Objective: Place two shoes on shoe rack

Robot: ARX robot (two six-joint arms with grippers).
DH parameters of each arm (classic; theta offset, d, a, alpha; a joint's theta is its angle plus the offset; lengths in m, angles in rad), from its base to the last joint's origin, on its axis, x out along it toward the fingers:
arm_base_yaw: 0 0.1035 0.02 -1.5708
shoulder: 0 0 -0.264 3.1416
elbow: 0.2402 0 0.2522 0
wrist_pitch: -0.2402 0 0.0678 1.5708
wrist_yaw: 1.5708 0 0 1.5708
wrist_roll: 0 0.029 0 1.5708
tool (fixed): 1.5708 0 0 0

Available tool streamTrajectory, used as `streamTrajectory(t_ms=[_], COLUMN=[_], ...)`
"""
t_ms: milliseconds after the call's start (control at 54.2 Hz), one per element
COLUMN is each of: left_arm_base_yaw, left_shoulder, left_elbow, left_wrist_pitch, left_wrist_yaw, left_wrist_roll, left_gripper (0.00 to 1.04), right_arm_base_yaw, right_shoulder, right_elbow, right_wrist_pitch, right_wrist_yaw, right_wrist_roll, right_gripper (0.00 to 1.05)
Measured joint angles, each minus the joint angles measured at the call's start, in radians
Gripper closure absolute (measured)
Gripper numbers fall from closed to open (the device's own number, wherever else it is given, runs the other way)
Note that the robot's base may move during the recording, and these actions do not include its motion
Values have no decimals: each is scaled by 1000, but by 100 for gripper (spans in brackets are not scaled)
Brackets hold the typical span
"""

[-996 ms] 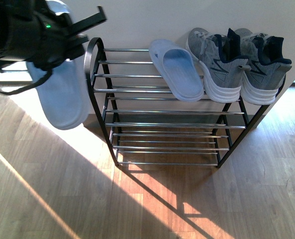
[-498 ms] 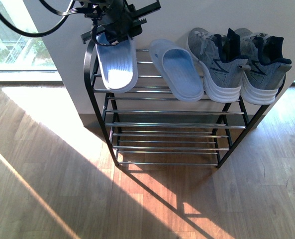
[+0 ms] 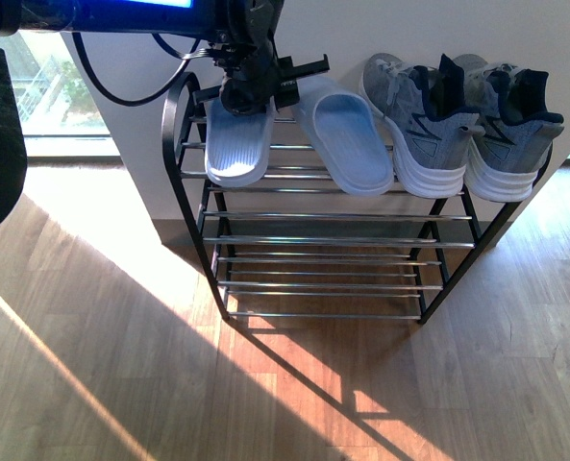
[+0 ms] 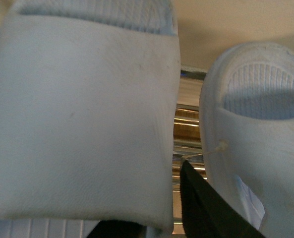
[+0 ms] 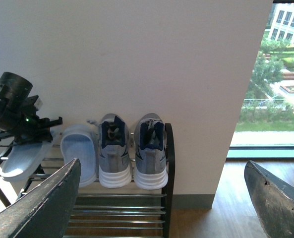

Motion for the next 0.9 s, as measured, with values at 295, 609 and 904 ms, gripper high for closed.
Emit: streamTrajectory(t_ms=[295,609,904], left_arm_base_yaw=[-27,-52,0], left_shoulder=[-225,-848,-1207], left_elbow=[-389,-1212,-1748], left_wrist_pitch=[299,795,932], left_wrist_yaw=[-59,-289,-328], left_wrist_roll=[40,62,31], left_gripper=[44,9,9], right_arm_base_yaw=[0,0,0], right_shoulder=[0,0,0], right_elbow=[0,0,0], right_wrist_pitch=[0,0,0], right_wrist_yaw=[0,0,0], right_wrist_roll=[0,0,0], right_gripper=[9,9,9])
